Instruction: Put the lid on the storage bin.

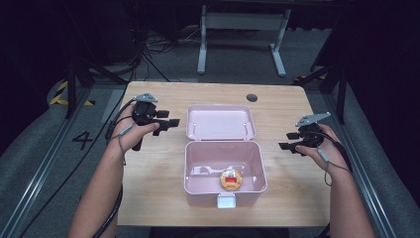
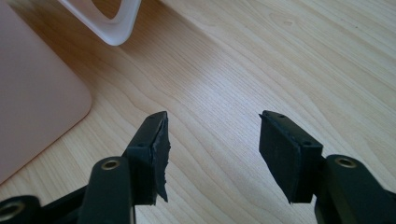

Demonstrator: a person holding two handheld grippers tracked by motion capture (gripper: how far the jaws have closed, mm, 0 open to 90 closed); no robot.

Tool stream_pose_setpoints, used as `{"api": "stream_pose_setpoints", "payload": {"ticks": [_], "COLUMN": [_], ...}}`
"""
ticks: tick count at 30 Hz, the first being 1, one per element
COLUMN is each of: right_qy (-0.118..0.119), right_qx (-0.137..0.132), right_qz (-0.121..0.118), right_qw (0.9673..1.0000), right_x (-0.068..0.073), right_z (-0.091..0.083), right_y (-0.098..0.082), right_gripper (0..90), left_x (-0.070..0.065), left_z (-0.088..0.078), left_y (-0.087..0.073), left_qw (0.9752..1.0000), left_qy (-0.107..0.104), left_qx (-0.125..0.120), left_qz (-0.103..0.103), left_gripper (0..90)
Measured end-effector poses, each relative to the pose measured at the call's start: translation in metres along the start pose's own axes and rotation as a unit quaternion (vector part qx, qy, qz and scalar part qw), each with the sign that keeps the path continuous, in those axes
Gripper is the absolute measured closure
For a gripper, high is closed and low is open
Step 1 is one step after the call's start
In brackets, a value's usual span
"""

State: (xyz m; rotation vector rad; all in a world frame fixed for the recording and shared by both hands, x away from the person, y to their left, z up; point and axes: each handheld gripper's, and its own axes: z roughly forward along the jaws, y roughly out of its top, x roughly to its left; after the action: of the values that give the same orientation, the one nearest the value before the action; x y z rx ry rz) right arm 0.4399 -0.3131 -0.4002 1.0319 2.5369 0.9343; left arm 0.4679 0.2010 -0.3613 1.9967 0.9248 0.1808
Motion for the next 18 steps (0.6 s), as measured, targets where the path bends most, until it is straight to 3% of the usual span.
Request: {"api": "stream_pose_setpoints", "payload": {"ticks": [6, 11, 18], "right_qy": [-0.009, -0.013, -0.018], "right_qx": [0.004, 0.004, 0.009], "right_qz": [0.005, 0.007, 0.008], "right_qw": [0.9999, 0.9999, 0.9998], "right_x": [0.002, 0.004, 0.006], "right_z": [-0.001, -0.003, -0.004], "right_y": [-0.005, -0.008, -0.013], "right_gripper": [42.4, 42.2, 41.8], "left_x": [0.003, 0.005, 0.014], "left_z": [0.015, 0.029, 0.048], "left_y": [0.014, 0.021, 0.027], "left_qw": [1.0, 0.9998, 0.9998], "left_qy": [0.003, 0.007, -0.004], "left_qx": [-0.003, 0.015, 0.015], "left_qz": [-0.004, 0.006, -0.008], "left_gripper": [36.9, 36.9, 37.2]}}
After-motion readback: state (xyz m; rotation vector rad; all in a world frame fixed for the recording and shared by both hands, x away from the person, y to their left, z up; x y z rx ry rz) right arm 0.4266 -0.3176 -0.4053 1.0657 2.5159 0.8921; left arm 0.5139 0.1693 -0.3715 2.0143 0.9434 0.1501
